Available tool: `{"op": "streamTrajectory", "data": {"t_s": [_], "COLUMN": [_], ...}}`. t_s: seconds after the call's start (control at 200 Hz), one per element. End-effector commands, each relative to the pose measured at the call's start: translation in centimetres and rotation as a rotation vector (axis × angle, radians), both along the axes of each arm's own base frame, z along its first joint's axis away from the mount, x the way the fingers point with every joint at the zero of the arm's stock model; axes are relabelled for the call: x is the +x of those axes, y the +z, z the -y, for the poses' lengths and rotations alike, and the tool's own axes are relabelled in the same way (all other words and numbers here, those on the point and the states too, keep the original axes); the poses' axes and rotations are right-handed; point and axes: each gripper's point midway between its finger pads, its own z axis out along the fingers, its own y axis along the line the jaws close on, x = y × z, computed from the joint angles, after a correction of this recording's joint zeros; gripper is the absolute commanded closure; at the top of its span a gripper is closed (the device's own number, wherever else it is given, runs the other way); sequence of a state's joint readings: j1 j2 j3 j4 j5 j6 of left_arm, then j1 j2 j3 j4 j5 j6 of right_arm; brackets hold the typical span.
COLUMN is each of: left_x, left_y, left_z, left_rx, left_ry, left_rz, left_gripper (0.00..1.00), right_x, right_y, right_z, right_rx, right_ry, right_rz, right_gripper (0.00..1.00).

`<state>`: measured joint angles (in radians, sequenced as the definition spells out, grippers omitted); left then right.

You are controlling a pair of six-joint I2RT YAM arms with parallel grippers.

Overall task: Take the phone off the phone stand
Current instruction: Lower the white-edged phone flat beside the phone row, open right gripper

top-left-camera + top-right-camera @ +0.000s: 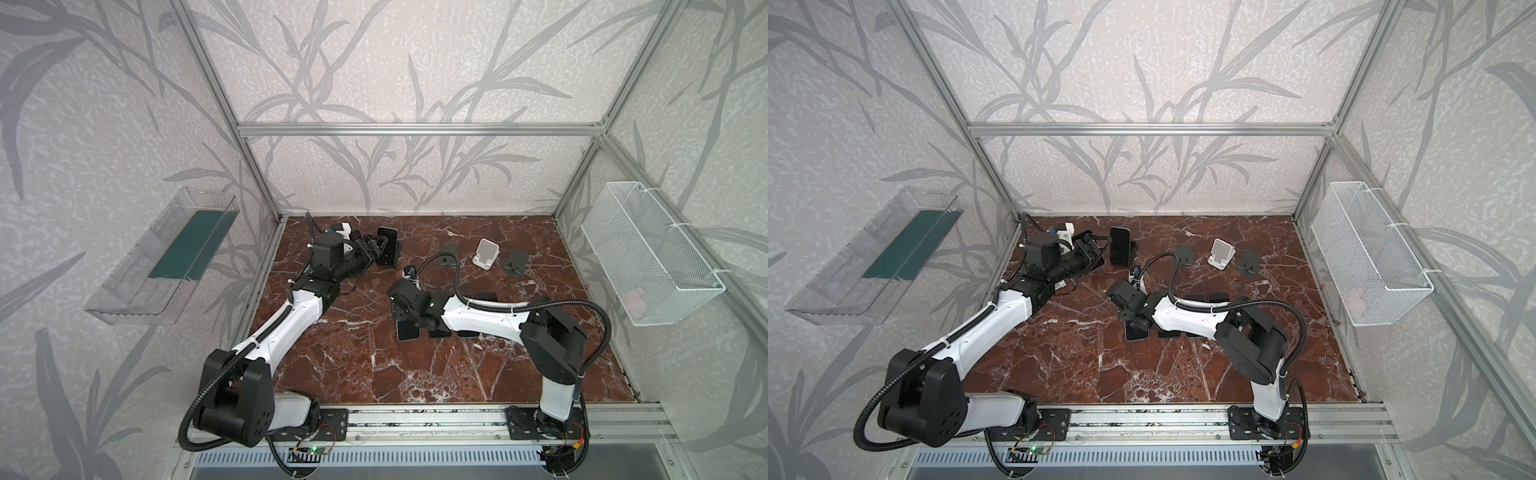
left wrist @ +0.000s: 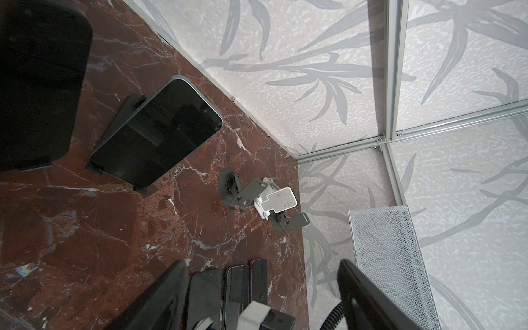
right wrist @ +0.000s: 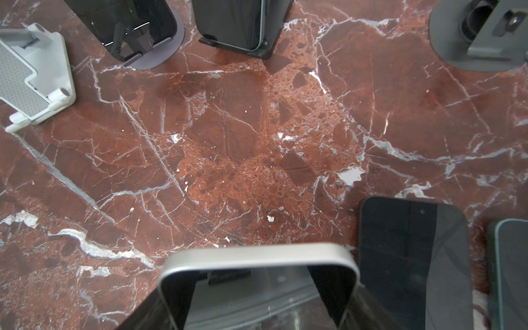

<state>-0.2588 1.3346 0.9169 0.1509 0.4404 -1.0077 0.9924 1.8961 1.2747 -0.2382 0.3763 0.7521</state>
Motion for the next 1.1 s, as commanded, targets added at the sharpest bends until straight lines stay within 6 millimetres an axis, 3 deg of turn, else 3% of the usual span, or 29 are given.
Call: {"op": "streamTrajectory", "data": {"t_s": [0.0,0.735,1.095], "left_x": [-0.3,0.0,0.1], "left_y": [1.8,0.6,-0.1], "left_z": [0.1,0.2,0.4], "left_rx": [-0.027,-0.029,-0.029], "left_ry": [-0.007,-0.007,-0.002], "left_rz": [0.046,0.017,-0.001], "left_gripper": [0.18,0.17,0.18], "right_x": [0.0,0.9,2.0], "right_y": [-2.4,-5.4,-6.7], "right_z": [0.9,1.6,2.1], "right_rx": [-0.036,-0.039,-0.142], "right_ry": [-0.018,-0.056,-0.099], "right_rz": [-0.029,-0.080,-0.057], "right_gripper": [0.37,0.35,0.34]}}
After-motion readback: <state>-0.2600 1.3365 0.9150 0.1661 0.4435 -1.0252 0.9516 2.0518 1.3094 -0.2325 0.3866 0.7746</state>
